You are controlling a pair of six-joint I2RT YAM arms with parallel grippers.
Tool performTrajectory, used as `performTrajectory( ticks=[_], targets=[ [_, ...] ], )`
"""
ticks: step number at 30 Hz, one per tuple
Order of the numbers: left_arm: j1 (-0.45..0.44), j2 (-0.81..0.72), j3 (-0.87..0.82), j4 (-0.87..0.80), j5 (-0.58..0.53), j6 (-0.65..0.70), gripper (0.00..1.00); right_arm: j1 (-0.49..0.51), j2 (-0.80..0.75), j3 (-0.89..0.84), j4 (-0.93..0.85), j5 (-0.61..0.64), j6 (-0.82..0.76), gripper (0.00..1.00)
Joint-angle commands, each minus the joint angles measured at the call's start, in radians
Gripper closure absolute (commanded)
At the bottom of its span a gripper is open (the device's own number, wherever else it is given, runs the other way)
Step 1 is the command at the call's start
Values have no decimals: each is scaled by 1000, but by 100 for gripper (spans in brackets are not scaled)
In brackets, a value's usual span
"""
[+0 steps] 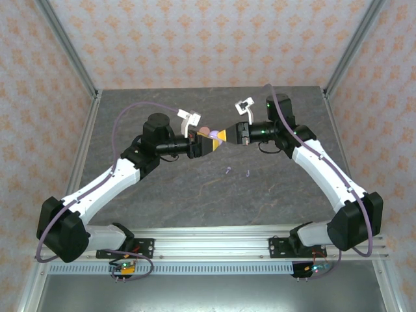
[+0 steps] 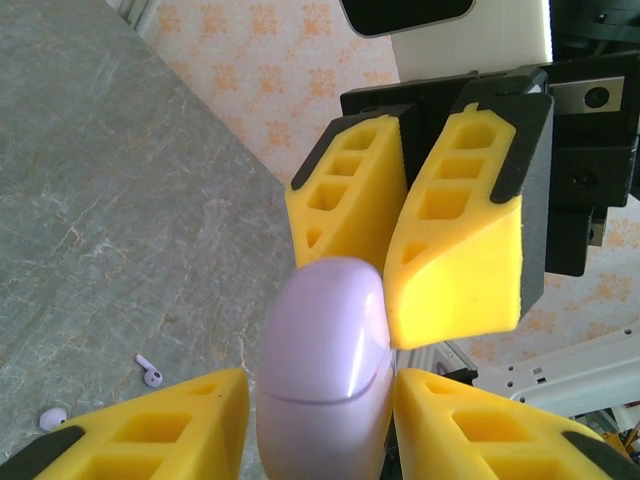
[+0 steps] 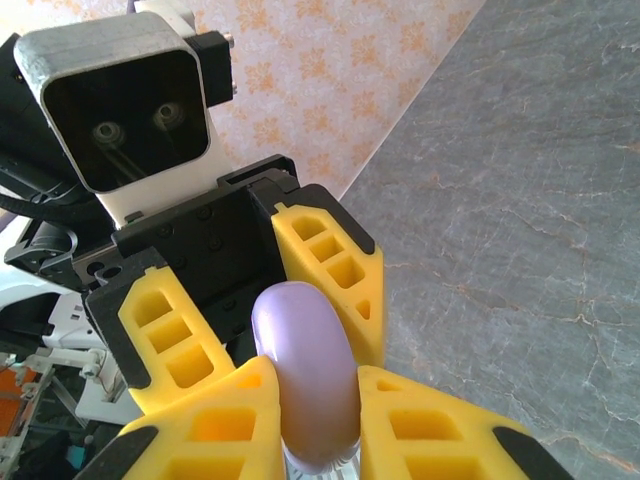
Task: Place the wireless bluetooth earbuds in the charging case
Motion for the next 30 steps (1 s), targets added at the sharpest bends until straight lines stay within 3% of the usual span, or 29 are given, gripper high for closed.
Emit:
performTrajectory(
  ticks=[1, 10, 15, 17, 24, 26, 30],
  targets=[
    [-6, 5, 27, -6, 16, 23, 60, 12, -15, 30, -12, -32, -35, 80],
    [-7, 10, 28, -13, 13, 24, 78, 13, -23, 30, -29, -14, -45, 79],
    [-8, 8, 36, -54, -20, 57, 82, 13, -41, 33, -47, 54, -43, 63],
    [-15, 0, 37, -75, -62, 100, 83, 14, -60, 36, -71, 102, -51, 52],
    [-56, -68, -122, 137, -172, 311, 86, 13, -118, 53, -191, 179, -99, 44],
    [-65, -72, -131, 120, -120, 446, 85, 17, -121, 62, -226, 178, -110, 43],
    [-74, -63, -134, 114, -153, 534, 87, 50, -126, 82, -295, 208, -156, 41]
  ],
)
